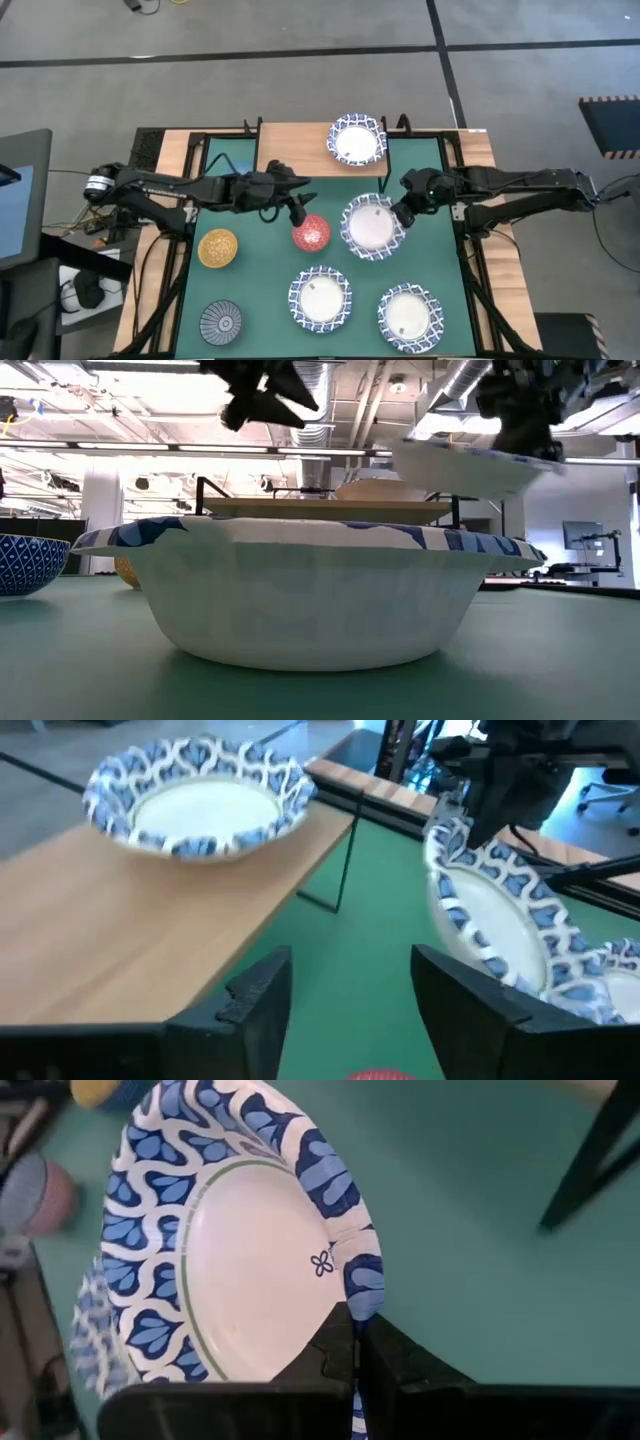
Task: Place and stack bowls onto a shelf
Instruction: Stack the white patterned bowl on top with the other white patterned bowl on the shelf
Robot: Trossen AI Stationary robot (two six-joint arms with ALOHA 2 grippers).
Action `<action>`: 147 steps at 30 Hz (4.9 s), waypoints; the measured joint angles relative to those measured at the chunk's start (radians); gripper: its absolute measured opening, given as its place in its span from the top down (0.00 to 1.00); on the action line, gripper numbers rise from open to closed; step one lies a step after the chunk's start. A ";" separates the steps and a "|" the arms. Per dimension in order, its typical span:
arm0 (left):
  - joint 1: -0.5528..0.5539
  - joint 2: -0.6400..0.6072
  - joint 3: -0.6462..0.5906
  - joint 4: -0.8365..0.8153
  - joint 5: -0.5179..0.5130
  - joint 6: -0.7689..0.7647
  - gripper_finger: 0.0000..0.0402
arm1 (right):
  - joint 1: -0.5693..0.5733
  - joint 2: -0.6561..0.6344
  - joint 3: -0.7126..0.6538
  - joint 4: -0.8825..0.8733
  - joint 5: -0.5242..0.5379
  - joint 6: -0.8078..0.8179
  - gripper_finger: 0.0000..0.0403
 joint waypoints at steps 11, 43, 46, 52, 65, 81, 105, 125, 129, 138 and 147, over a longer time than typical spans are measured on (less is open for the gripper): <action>0.070 0.164 0.372 -0.206 0.106 0.082 0.44 | 0.041 0.061 0.206 -0.029 0.240 -0.154 0.95; 0.288 0.326 0.674 -0.368 0.133 0.216 0.99 | 0.008 0.057 0.391 0.025 0.550 -0.364 0.73; 0.384 0.326 0.674 -0.321 0.195 0.130 1.00 | 0.003 0.027 0.426 0.028 0.592 -0.363 0.65; 0.504 0.359 0.674 -0.306 0.322 -0.078 1.00 | -0.020 -0.021 0.438 -0.041 0.662 -0.234 0.53; 0.528 0.458 0.674 -0.331 0.476 -0.254 0.86 | -0.092 -0.025 0.436 -0.272 0.559 0.001 0.51; 0.514 0.466 0.674 -0.405 0.418 -0.152 0.46 | -0.067 -0.025 0.429 -0.465 0.409 0.027 0.51; 0.006 0.338 0.674 -0.730 -0.162 -0.098 0.47 | 0.531 0.038 -0.184 -0.028 -0.104 0.313 0.51; -0.283 0.208 0.393 -0.688 -0.179 -0.242 0.47 | 0.863 0.512 -0.175 0.240 -0.086 0.709 0.56; -0.303 0.128 0.281 -0.528 -0.158 -0.266 0.47 | 0.881 0.544 -0.130 0.231 -0.068 0.752 0.67; -0.375 0.068 0.149 -0.333 -0.152 -0.299 0.47 | 0.862 0.551 -0.018 0.225 0.023 0.747 0.95; -0.412 0.080 0.105 -0.225 -0.137 -0.334 0.47 | 0.757 0.551 0.105 0.198 0.099 0.696 0.94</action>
